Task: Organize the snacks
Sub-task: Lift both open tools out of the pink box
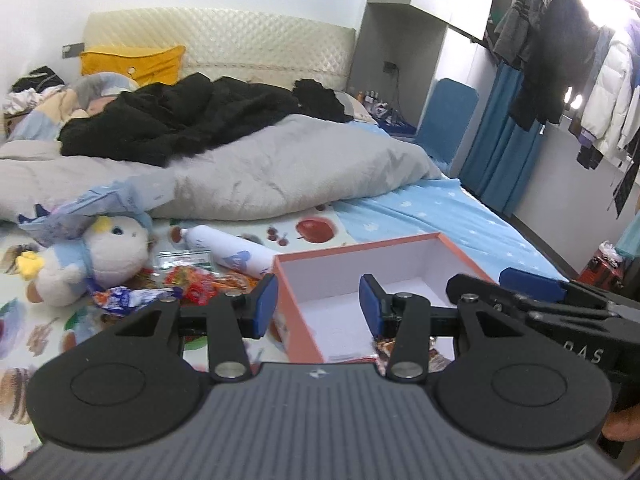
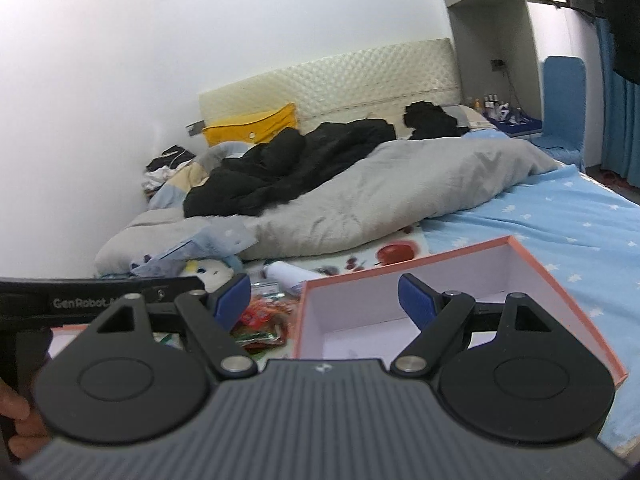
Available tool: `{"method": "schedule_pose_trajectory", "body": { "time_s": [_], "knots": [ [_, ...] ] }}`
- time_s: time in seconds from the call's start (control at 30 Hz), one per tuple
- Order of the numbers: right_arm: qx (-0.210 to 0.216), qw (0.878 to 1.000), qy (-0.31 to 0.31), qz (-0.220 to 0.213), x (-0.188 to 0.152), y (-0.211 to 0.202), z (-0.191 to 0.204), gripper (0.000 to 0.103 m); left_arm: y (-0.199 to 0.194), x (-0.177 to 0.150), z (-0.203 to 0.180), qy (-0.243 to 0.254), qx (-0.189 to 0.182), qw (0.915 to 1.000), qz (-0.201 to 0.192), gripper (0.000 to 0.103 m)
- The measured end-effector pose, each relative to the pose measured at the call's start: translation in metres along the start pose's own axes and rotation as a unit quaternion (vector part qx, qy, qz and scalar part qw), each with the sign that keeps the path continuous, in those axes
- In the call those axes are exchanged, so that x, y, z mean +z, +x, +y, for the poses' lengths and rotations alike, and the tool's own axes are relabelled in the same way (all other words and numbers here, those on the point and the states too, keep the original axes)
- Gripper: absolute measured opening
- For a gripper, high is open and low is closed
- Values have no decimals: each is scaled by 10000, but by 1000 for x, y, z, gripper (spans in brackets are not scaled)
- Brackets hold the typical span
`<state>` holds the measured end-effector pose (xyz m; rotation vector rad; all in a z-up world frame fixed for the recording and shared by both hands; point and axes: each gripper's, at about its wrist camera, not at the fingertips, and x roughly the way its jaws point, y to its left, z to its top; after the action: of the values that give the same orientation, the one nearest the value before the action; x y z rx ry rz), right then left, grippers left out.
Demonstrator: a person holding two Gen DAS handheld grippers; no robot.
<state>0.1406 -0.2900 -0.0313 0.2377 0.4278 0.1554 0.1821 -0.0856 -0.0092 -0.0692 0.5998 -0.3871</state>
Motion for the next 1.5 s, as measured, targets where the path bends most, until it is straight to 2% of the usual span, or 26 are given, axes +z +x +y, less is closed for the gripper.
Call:
{"method": "schedule_pose_trajectory", "body": {
  "time_s": [0.1,0.4,1.1,1.17,1.43,1.5],
  "knots": [
    [88,9999,-16,110,-8,3,14,82,-8,-6,10,10,198,9998,7,51],
    [314,9989,-219,279,-27,5,45,82,-27,-30,41,-234,412,9988,133,51],
    [206,9949,-636,751,-83,0,81,82,-31,-82,77,-648,648,9939,614,51],
    [207,9939,-798,731,-87,-3,85,82,-30,-87,79,-689,653,9931,694,53],
    [236,9925,-672,996,-97,6,86,82,-27,-98,94,-875,770,9904,741,58],
    [250,9925,-634,1017,-98,9,87,82,-25,-99,97,-905,808,9898,752,62]
  ]
}}
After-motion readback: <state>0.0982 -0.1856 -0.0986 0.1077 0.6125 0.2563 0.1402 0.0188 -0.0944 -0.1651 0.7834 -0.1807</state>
